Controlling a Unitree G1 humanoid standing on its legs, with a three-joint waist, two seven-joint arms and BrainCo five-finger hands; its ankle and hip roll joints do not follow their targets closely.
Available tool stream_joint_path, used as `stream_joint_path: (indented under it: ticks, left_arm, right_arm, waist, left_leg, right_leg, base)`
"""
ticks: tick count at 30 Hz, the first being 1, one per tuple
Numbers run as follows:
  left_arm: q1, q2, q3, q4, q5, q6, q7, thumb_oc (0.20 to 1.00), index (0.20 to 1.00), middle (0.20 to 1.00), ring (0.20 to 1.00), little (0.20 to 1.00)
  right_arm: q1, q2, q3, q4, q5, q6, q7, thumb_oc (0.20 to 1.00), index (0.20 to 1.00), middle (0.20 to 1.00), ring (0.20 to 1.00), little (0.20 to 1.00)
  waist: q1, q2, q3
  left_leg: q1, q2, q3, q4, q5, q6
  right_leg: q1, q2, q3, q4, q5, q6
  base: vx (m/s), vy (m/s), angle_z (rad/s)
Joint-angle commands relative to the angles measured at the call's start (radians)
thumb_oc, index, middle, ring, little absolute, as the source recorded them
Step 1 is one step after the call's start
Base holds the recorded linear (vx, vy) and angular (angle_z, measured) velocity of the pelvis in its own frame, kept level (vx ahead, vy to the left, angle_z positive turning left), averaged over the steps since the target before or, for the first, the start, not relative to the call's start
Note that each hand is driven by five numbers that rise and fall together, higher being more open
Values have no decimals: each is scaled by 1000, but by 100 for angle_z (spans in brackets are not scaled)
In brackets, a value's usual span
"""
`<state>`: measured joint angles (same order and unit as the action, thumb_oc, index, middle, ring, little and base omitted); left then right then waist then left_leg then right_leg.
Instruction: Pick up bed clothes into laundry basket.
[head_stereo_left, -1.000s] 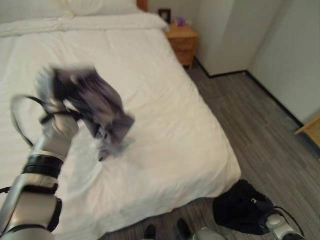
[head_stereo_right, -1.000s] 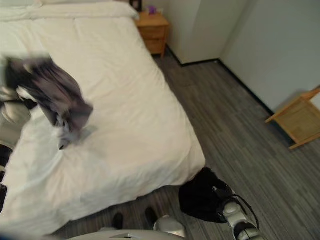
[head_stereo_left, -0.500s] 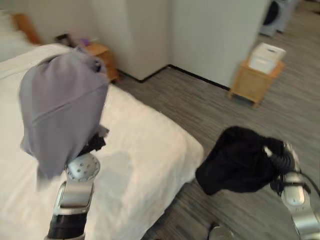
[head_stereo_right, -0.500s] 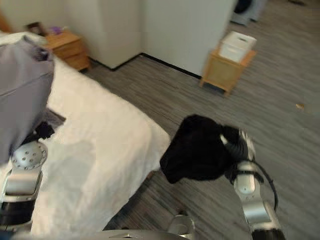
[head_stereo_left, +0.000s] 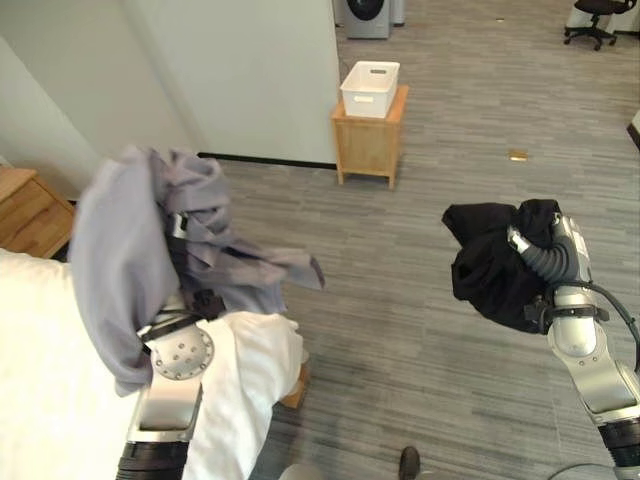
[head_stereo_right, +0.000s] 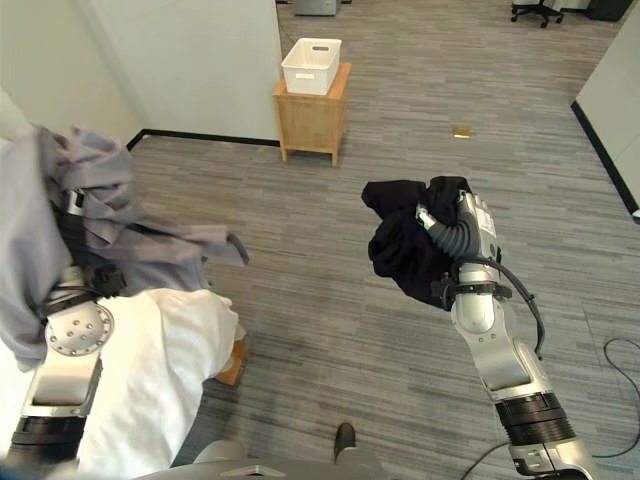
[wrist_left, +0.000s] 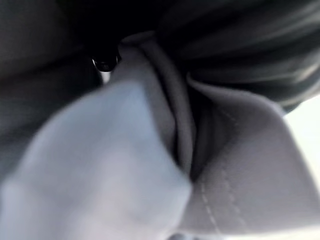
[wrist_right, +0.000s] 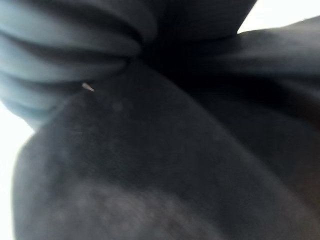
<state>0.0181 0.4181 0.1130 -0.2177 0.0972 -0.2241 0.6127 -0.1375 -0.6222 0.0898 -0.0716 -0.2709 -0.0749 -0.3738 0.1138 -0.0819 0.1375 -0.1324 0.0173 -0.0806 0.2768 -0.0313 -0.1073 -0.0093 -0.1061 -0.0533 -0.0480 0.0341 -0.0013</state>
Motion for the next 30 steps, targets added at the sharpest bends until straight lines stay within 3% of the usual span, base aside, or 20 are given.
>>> stream_joint_path:
  ticks: [1,2,3,4,5,6,8,9,10,12,13,15,16,18,20,22,25,26,27,30]
  left_arm:
    - [-15,13,58,-42,-32,-42,-11,200,200,200,200,200]
    - [-12,12,57,-42,-32,-43,-11,200,200,200,200,200]
    - [1,18,38,-27,-36,-30,-34,200,200,200,200,200]
    - [2,19,33,-21,-35,-25,-38,200,200,200,200,200]
    - [2,19,32,-21,-35,-25,-38,200,200,200,200,200]
    - [-5,17,17,-28,-39,-25,-50,200,200,200,200,200]
    - [4,11,8,-35,-42,-27,-55,200,200,200,200,200]
    - [60,-10,-2,-81,-74,-38,-104,200,200,200,200,200]
    - [62,-10,-3,-83,-75,-37,-105,200,200,200,200,200]
    - [88,-8,-22,-104,-87,-38,-126,200,200,200,200,200]
    - [92,6,-29,-108,-94,-37,-135,200,200,200,200,200]
    - [79,30,-53,-104,-111,-31,-152,200,200,200,200,200]
    - [76,42,-53,-103,-112,-26,-154,200,200,200,200,200]
    - [54,82,-83,-81,-99,-11,-154,200,200,200,200,200]
    - [41,92,-91,-65,-99,-10,-157,200,200,200,200,200]
    - [40,87,-102,-62,-107,-13,-169,200,200,200,200,200]
    - [38,70,-127,-55,-118,-16,-193,200,200,200,200,200]
    - [37,62,-140,-50,-128,-15,-199,200,200,200,200,200]
    - [24,60,-150,-33,-136,-12,-206,200,200,200,200,200]
    - [5,66,-151,-6,-120,-7,-204,200,200,200,200,200]
  right_arm:
    - [-75,-52,-1,-87,16,-65,8,200,200,200,200,200]
    - [-72,-53,-1,-88,16,-65,8,200,200,200,200,200]
    - [-67,-59,5,-79,8,-62,11,200,200,200,200,200]
    - [-63,-59,-1,-73,10,-60,6,200,200,200,200,200]
    - [-63,-60,-1,-72,11,-60,5,200,200,200,200,200]
    - [-72,-57,-7,-67,14,-51,-6,200,200,200,200,200]
    - [-78,-49,-6,-65,17,-50,-10,200,200,200,200,200]
    - [-76,1,-2,-75,11,-42,-2,200,200,200,200,200]
    - [-73,1,-3,-76,11,-42,-1,200,200,200,200,200]
    - [-48,33,-9,-81,-8,-37,0,200,200,200,200,200]
    - [-37,53,-9,-78,-19,-33,-5,200,200,200,200,200]
    - [-8,74,-14,-71,-35,-28,-9,200,200,200,200,200]
    - [-8,81,-15,-65,-43,-25,-13,200,200,200,200,200]
    - [-21,96,-6,-55,-49,-19,-20,200,200,200,200,200]
    - [-29,103,-3,-54,-48,-20,-23,200,200,200,200,200]
    - [-20,106,-14,-60,-50,-19,-23,200,200,200,200,200]
    - [6,105,-32,-73,-57,-14,-28,200,200,200,200,200]
    - [15,107,-37,-74,-55,-12,-34,200,200,200,200,200]
    - [31,111,-49,-71,-52,-9,-46,200,200,200,200,200]
    - [35,111,-53,-65,-70,-3,-57,200,200,200,200,200]
  waist:
    - [38,42,-10]
    - [43,40,-11]
    - [76,71,-14]
    - [81,77,-12]
    - [83,73,-13]
    - [96,84,-10]
    - [110,83,-10]
    - [165,78,-41]
    - [162,73,-43]
    - [164,57,-57]
    - [165,34,-69]
    - [155,-1,-72]
    - [152,-3,-67]
    - [95,24,-41]
    - [71,50,-30]
    - [40,67,-15]
    - [-24,59,-3]
    - [-43,43,4]
    - [-82,28,8]
    - [-105,29,17]
  left_leg:
    - [-44,-23,46,-95,-18,75]
    - [-26,-24,52,-120,-11,77]
    - [-94,-90,74,-299,86,81]
    - [-126,-97,109,-345,111,79]
    - [-127,-100,112,-344,108,79]
    - [-217,-100,196,-362,113,78]
    - [-244,-99,209,-363,121,77]
    - [-231,-112,114,-364,151,93]
    - [-228,-118,112,-364,140,93]
    - [-206,-115,69,-364,194,93]
    - [-189,-119,63,-364,200,101]
    - [-136,-128,59,-364,173,122]
    - [-117,-126,58,-364,175,134]
    - [-11,-93,23,-364,110,153]
    - [17,-58,15,-364,87,152]
    - [57,-26,6,-364,57,143]
    - [119,-22,-25,-364,-1,124]
    - [145,-33,-38,-364,-23,119]
    - [217,-36,-64,-364,-87,112]
    - [293,-3,-72,-364,-151,93]
  right_leg:
    - [93,-23,-47,-39,-59,94]
    - [97,-26,-42,-39,-62,95]
    - [150,36,-9,-39,-106,80]
    - [173,46,-5,-39,-122,74]
    - [173,42,-4,-39,-126,74]
    - [229,58,13,-39,-171,63]
    - [250,60,30,-39,-183,61]
    - [286,55,96,-39,-199,61]
    - [290,51,92,-39,-205,61]
    - [306,43,100,-39,-202,65]
    - [325,22,101,-32,-165,75]
    - [304,-9,83,98,-93,113]
    - [278,-27,79,193,2,145]
    - [135,-41,71,470,150,172]
    - [58,-58,26,539,128,171]
    - [-40,-79,-33,491,70,150]
    - [-117,-17,-69,309,-30,126]
    - [-137,9,-66,206,-28,124]
    - [-192,49,-88,43,32,136]
    - [-253,63,-177,-35,97,162]
  base:
    - [237,1,-54]
    - [529,-47,-41]
    - [578,-64,-26]
    - [569,-64,-37]
    - [416,-1,-23]
    - [279,11,-27]
    - [539,77,-34]
    - [678,117,-45]
    - [654,125,-65]
    - [376,60,-104]
    - [468,49,-86]
    - [387,56,-9]
    - [286,108,-5]
    - [394,164,13]
    - [308,71,63]
    - [415,1,-48]
    - [504,-46,2]
    - [685,-80,119]
    - [595,-65,162]
    - [542,-88,146]
